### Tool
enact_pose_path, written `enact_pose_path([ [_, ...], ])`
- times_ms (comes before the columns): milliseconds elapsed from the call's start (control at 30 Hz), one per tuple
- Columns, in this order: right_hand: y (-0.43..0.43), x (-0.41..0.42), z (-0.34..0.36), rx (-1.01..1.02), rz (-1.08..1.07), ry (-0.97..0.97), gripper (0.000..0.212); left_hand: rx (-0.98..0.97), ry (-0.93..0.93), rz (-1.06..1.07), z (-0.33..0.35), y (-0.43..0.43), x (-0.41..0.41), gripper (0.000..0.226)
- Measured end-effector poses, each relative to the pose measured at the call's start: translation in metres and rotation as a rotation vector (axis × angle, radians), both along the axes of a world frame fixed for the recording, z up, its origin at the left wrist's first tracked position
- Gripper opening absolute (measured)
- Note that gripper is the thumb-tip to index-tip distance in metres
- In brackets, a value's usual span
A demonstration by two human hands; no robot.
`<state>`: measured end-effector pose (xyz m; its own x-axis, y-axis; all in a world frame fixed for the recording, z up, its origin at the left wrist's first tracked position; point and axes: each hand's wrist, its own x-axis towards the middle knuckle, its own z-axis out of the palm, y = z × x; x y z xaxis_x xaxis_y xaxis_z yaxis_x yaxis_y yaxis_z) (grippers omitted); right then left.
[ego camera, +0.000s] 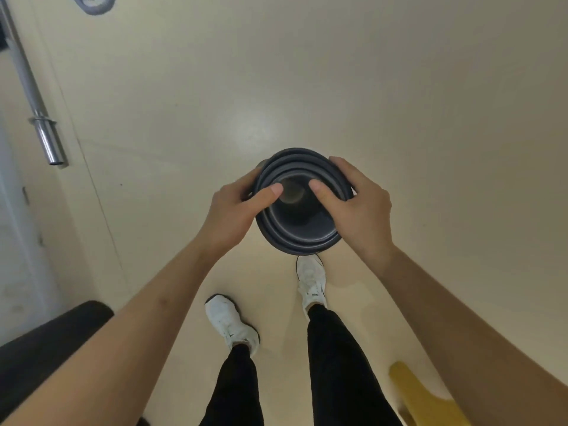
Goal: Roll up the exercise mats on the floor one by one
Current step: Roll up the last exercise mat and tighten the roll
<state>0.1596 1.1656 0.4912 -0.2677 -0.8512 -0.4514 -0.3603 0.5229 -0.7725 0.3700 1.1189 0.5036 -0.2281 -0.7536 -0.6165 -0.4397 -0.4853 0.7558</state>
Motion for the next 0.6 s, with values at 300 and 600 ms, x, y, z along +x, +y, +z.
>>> enact_pose_path([
  [300,-0.016,0.022,-0.012,0.086,0.13,0.105,0.044,-0.065,-0.004,0.252,-0.021,0.005,0.017,0.042],
  [600,0.039,0.039,0.003,0.163,0.102,-0.037,0.062,-0.088,-0.028,0.217,-0.021,0.056,0.04,0.052],
])
